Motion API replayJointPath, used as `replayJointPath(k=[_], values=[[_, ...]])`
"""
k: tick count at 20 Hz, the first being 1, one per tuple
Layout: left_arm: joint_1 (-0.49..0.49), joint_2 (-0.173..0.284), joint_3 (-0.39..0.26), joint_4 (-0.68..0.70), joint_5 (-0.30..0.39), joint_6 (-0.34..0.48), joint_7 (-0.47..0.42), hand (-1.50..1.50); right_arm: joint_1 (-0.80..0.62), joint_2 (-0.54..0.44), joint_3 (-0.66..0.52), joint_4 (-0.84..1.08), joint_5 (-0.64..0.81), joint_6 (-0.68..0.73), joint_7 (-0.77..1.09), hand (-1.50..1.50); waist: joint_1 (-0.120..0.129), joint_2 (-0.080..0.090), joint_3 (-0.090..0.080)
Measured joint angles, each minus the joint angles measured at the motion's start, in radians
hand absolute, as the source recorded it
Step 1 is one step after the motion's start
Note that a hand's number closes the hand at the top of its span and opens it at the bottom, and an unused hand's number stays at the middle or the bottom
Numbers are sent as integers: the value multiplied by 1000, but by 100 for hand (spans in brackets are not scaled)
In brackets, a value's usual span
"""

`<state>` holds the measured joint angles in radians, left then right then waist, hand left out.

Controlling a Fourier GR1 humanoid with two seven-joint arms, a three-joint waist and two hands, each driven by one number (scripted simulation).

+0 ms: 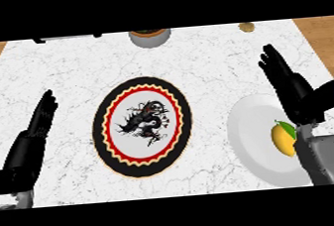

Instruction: Pick the lemon from the plate and place it in the plate

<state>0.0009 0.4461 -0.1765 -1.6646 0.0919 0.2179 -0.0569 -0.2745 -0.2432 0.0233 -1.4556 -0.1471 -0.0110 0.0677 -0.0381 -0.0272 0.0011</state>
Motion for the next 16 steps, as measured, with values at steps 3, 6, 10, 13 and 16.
replayJointPath(k=[3, 6, 10, 13, 16], values=[[16, 8, 13, 22, -22, 3, -18, 0, 27, 12, -80, -56, -100, 7, -9, -150, 12, 12, 0], [41, 49, 58, 59, -44, 22, -12, 0, 34, 58, -194, -96, -269, 8, -4, -150, 9, 15, 1], [90, 53, 64, 93, -55, 29, -12, 0, 121, 15, -306, -124, -173, -123, -97, -150, 1, 20, -1], [120, 62, 80, 118, -46, 14, -32, 0, 210, 105, -350, -205, -168, -210, -204, -150, 2, 20, -1], [108, 53, 82, 140, -56, 13, -39, 0, 338, 176, -360, -319, -202, -237, -291, -150, 4, 21, -1]])
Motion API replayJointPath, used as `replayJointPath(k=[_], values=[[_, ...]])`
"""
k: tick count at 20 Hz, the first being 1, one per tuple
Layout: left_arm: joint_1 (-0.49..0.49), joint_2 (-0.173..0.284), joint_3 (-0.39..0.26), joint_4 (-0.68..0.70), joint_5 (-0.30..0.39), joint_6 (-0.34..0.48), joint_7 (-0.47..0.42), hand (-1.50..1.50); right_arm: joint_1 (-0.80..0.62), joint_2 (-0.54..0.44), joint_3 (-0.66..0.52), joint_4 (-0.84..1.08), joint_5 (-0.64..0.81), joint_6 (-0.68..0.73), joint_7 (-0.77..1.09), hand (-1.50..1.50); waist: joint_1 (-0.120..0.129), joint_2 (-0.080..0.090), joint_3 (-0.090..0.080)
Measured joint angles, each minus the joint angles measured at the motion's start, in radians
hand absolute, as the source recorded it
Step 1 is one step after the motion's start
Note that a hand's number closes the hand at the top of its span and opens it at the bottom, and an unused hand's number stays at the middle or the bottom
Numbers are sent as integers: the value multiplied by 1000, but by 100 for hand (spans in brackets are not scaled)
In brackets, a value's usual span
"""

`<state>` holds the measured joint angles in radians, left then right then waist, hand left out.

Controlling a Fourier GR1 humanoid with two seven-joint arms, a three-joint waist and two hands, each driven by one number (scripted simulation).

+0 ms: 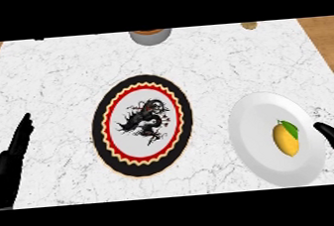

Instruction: Pick the lemon from the plate and place it in the plate

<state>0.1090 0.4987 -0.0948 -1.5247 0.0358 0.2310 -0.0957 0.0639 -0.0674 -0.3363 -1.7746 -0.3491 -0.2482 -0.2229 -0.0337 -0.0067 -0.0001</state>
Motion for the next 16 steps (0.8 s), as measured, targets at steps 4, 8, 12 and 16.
replayJointPath(k=[4, 8, 12, 16], values=[[1, -8, 6, 7, -14, -16, -12, 0, 192, 25, 28, -146, -27, 58, -31, -150, 12, 2, 0], [16, -15, 10, 8, -21, -22, -25, 0, 304, -60, 27, -204, -5, 144, 37, -150, 20, 4, -1], [1, -30, 3, 13, -31, -18, -22, 0, 372, -182, 34, -238, 64, 198, 153, -150, 25, 7, -1], [2, -27, 7, 2, -34, -31, -18, 0, 366, -300, 22, -244, 106, 233, 299, -150, 35, 8, -1]])
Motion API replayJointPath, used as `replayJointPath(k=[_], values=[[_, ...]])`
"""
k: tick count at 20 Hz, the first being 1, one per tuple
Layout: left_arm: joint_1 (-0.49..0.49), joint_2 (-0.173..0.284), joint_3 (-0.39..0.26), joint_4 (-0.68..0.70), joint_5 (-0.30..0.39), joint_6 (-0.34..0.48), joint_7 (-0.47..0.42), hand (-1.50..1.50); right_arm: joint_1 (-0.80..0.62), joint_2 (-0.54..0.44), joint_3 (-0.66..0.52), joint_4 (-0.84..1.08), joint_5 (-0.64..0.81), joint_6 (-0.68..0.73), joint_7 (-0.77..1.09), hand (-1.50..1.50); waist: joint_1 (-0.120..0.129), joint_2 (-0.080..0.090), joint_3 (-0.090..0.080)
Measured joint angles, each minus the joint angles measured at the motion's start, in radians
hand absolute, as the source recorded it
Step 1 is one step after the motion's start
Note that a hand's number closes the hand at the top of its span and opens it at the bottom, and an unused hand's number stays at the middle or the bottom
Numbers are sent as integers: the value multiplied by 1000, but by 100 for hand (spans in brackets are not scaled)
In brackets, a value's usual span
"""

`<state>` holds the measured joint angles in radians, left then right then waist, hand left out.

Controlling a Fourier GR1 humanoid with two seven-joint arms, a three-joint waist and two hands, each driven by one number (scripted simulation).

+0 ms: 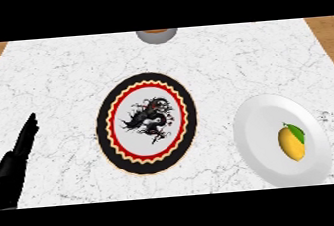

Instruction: Pick the lemon from the plate and place it in the plate

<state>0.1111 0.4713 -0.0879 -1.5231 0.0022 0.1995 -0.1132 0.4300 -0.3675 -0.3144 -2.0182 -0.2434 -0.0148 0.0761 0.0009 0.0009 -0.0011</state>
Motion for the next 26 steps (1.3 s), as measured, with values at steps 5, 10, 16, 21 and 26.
replayJointPath(k=[5, 10, 16, 21, 26], values=[[-8, 3, 26, 46, 2, -29, -38, 0, -69, -107, 7, 38, 28, 43, 175, -150, 5, 1, 0], [-31, -9, 29, 39, -12, -37, -12, 0, -177, -186, 51, 138, 53, 117, 287, -150, 8, 1, 1], [-16, -34, 37, 38, -34, -34, -27, 0, -243, -229, 119, 276, 126, 224, 293, -150, 8, 1, 1], [-20, -44, 57, 64, -43, -59, -46, 0, -280, -224, 176, 371, 214, 288, 256, -150, 4, 0, 1], [-37, -74, 74, 66, -75, -71, -36, 0, -344, -204, 176, 469, 260, 358, 221, -150, 3, 0, 1]])
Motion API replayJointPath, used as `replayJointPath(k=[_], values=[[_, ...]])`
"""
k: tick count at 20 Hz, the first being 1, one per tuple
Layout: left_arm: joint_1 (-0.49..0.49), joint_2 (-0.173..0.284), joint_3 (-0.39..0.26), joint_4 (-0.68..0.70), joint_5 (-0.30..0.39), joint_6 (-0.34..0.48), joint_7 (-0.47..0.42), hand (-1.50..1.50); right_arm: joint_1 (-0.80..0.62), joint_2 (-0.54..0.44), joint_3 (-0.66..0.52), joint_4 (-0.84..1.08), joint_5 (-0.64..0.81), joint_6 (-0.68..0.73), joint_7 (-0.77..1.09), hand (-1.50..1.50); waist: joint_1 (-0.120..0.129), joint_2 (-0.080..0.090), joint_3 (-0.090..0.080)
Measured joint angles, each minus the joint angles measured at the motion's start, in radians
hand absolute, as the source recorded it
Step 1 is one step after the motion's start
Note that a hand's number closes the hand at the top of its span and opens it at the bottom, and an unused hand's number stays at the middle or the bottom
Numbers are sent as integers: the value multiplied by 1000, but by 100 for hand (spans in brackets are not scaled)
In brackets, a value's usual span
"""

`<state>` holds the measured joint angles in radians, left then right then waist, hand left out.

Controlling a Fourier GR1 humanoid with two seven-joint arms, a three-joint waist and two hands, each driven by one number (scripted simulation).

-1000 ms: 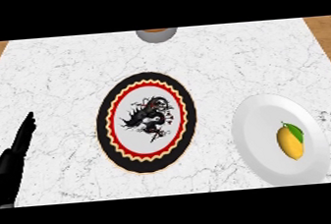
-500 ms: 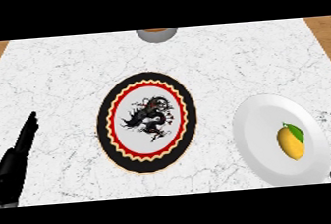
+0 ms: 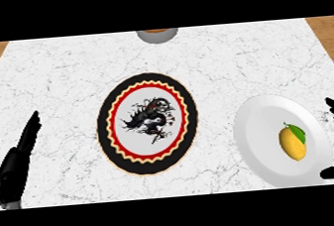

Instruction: Pick the lemon from the plate and place it in the plate

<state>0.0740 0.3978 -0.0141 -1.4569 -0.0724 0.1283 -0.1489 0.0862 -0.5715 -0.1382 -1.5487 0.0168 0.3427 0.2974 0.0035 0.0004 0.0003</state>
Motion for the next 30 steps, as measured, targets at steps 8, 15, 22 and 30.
replayJointPath(k=[8, 15, 22, 30], values=[[32, -13, 47, -53, -17, -46, 22, 0, -58, 72, 32, 82, 80, 49, -28, -150, 0, -1, 0], [-4, -45, 77, -40, -61, -75, 42, 0, -94, 108, 22, 168, 156, 78, -72, -150, -2, -1, 0], [12, -79, 107, -41, -92, -99, 25, 0, -129, 160, 24, 259, 235, 59, -136, 150, -1, -1, 0], [9, -114, 118, -73, -127, -111, 54, 0, -171, 176, -10, 352, 274, 33, -262, 150, -3, -3, -5]])
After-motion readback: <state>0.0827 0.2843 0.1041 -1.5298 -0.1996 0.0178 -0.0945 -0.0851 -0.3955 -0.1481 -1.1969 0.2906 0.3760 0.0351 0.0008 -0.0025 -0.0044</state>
